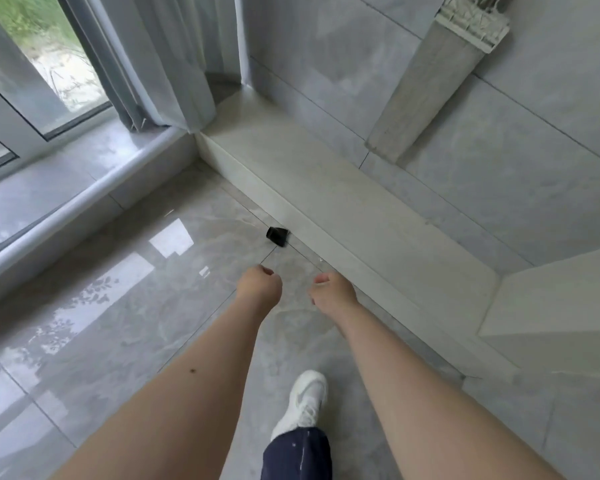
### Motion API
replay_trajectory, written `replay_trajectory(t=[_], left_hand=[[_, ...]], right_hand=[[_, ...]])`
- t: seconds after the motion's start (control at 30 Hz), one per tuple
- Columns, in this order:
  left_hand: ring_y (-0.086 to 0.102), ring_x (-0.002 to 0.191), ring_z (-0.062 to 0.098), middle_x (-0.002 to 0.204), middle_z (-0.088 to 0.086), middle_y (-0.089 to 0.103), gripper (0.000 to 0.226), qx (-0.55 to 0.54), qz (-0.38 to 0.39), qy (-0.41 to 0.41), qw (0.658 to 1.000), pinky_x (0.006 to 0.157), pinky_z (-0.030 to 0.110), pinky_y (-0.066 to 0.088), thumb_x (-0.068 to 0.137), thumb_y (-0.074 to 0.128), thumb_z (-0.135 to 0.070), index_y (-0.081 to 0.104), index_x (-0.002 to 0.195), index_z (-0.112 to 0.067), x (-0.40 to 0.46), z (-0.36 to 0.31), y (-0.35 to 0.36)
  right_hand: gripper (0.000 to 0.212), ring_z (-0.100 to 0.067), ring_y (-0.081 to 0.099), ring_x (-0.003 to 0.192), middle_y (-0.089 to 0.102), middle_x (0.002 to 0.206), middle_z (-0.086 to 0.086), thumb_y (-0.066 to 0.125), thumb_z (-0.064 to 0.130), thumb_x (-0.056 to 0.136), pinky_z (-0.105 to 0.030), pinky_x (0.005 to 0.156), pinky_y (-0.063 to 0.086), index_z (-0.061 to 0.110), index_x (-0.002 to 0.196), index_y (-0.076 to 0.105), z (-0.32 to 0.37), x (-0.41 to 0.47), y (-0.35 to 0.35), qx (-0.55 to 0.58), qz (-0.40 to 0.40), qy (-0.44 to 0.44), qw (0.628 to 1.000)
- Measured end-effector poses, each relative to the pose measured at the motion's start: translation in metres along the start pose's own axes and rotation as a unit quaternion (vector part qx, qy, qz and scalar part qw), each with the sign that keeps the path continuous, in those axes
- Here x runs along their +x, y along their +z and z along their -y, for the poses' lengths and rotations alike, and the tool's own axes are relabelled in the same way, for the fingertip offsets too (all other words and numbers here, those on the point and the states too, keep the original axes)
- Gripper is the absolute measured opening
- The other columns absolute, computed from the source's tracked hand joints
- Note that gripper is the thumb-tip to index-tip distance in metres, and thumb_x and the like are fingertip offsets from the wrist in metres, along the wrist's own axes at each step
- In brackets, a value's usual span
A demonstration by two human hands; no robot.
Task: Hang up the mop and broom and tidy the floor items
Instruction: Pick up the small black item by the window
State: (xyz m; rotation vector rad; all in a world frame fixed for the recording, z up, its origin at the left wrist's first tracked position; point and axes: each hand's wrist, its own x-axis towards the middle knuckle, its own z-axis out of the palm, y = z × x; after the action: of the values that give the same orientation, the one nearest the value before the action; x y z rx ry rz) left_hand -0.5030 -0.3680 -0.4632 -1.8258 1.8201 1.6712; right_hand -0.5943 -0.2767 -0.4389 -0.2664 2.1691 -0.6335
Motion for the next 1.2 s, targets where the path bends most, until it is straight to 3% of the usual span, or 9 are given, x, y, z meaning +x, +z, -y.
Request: replay_trajectory(t=[0.1,0.2,0.33,0.5,0.73,0.9,1.03,1.1,1.2], left_hand=[[0.051,0.078,0.027,0.09,0.009,0.056,0.019,-0.009,-0.005,-0.02,1.0,0.063,0.027,0.04,0.089,0.043,-0.01,0.059,0.098,-0.008,0.044,-0.02,0.003],[0.047,0.067,0.025,0.079,0.007,0.05,0.014,-0.006,-0.007,-0.03,0.999,0.056,0.024,0.036,0.086,0.04,-0.007,0.053,0.082,-0.009,0.084,-0.038,0.007],[0.05,0.065,0.021,0.091,0.011,0.057,0.022,-0.008,-0.019,-0.064,0.998,0.053,0.023,0.039,0.086,0.04,-0.006,0.058,0.099,-0.008,0.129,-0.057,0.02],[0.062,0.107,0.036,0.117,0.019,0.064,0.034,-0.01,0.006,-0.102,0.995,0.082,0.034,0.052,0.088,0.044,-0.012,0.057,0.12,-0.009,0.165,-0.074,0.036],[0.057,0.118,0.039,0.126,0.024,0.058,0.04,-0.018,0.017,-0.108,0.994,0.098,0.042,0.048,0.092,0.046,-0.01,0.05,0.132,-0.007,0.205,-0.084,0.032],[0.06,0.097,0.034,0.123,0.019,0.059,0.042,-0.007,0.012,-0.074,0.997,0.081,0.036,0.049,0.094,0.043,-0.009,0.047,0.136,-0.011,0.226,-0.077,0.031],[0.052,0.086,0.025,0.088,0.003,0.054,0.041,-0.003,0.005,-0.06,0.998,0.07,0.031,0.048,0.095,0.042,-0.008,0.048,0.135,-0.012,0.252,-0.06,0.046],[0.053,0.087,0.026,0.096,0.007,0.057,0.041,0.006,0.013,-0.067,0.998,0.066,0.028,0.047,0.095,0.042,-0.008,0.047,0.136,-0.012,0.264,-0.054,0.053],[0.059,0.106,0.033,0.123,0.016,0.058,0.044,0.012,0.014,-0.084,0.996,0.085,0.034,0.05,0.094,0.044,-0.009,0.046,0.138,-0.013,0.289,-0.044,0.062]], right_hand=[[0.037,-0.016,0.049,0.091,0.065,0.121,-0.013,0.048,0.012,0.087,-0.02,0.065,0.038,0.011,0.123,0.055,0.02,0.048,-0.003,-0.019,0.014,-0.008,1.0],[0.035,-0.017,0.05,0.089,0.065,0.121,-0.014,0.049,0.013,0.088,-0.012,0.054,0.033,0.009,0.122,0.055,0.036,0.093,-0.001,-0.023,0.031,-0.015,0.999],[0.032,-0.019,0.054,0.085,0.065,0.119,-0.015,0.049,0.014,0.089,-0.015,0.05,0.035,0.009,0.12,0.055,0.049,0.144,0.001,-0.017,0.061,0.012,0.998],[0.035,-0.02,0.054,0.085,0.063,0.121,-0.014,0.049,0.014,0.089,-0.021,0.057,0.041,0.012,0.123,0.054,0.061,0.189,-0.002,-0.014,0.082,0.035,0.996],[0.041,-0.022,0.057,0.096,0.058,0.129,-0.013,0.048,0.011,0.09,-0.025,0.075,0.041,0.013,0.131,0.05,0.07,0.23,0.006,0.002,0.092,0.044,0.995],[0.046,-0.019,0.053,0.09,0.057,0.129,-0.009,0.045,0.009,0.091,-0.023,0.074,0.04,0.015,0.137,0.046,0.067,0.244,0.021,0.014,0.098,0.053,0.994],[0.049,-0.021,0.056,0.099,0.055,0.131,-0.009,0.046,0.01,0.091,-0.022,0.074,0.041,0.015,0.139,0.043,0.058,0.264,0.04,0.024,0.106,0.06,0.992],[0.05,-0.018,0.053,0.092,0.057,0.128,-0.01,0.047,0.01,0.09,-0.021,0.069,0.042,0.015,0.14,0.043,0.053,0.278,0.049,0.023,0.11,0.061,0.992],[0.052,-0.016,0.053,0.09,0.059,0.128,-0.009,0.048,0.009,0.089,-0.023,0.074,0.04,0.014,0.14,0.042,0.045,0.306,0.062,0.019,0.119,0.066,0.99]])
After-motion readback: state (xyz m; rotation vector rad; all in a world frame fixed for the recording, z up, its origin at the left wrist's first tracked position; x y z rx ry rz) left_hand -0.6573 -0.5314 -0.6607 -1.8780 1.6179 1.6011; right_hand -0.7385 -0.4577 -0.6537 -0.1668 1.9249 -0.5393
